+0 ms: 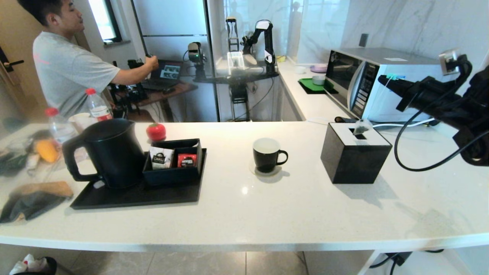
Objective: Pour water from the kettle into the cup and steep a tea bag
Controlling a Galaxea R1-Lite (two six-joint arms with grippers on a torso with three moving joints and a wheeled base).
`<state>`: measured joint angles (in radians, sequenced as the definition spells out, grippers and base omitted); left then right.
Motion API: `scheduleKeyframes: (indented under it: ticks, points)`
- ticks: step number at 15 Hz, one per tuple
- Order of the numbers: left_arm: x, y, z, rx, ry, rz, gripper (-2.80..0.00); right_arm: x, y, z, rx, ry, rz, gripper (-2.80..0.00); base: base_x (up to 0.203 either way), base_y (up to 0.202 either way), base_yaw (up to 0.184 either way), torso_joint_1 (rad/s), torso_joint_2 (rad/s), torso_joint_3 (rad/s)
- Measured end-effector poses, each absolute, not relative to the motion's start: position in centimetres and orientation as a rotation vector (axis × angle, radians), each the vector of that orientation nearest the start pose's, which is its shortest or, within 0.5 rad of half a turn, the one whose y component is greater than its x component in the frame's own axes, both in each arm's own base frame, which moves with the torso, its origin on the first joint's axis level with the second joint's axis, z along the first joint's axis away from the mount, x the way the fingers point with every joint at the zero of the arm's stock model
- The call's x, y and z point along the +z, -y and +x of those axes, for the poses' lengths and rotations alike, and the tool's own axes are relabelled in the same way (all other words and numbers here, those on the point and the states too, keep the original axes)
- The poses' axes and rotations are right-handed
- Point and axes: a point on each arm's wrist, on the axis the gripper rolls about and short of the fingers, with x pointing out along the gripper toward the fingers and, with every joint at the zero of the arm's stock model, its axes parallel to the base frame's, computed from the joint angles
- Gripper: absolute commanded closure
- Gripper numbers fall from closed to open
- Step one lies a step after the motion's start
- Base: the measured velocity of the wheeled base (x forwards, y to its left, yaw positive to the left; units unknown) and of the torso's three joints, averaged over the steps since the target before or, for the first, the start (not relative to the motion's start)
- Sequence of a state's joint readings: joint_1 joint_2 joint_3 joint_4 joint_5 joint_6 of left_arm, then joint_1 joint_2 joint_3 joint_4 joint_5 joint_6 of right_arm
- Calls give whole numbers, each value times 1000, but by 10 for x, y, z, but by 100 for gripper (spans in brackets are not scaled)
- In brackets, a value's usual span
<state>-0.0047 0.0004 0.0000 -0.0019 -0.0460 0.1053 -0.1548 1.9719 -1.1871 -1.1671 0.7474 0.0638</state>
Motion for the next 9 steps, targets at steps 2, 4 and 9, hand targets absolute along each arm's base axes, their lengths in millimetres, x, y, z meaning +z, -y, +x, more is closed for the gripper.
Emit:
scheduleKeyframes:
  ticks: [2,4,9]
  points:
    - [76,1,-23,-51,5,105,0,234,43,380,596,309,-99,0,0,0,0,0,0,0]
    - [76,1,-23,-51,4,105,0,220,43,377,594,282,-87,0,0,0,0,0,0,0]
    - [76,1,-23,-50,5,105,0,198,42,372,596,248,-71,0,0,0,0,0,0,0]
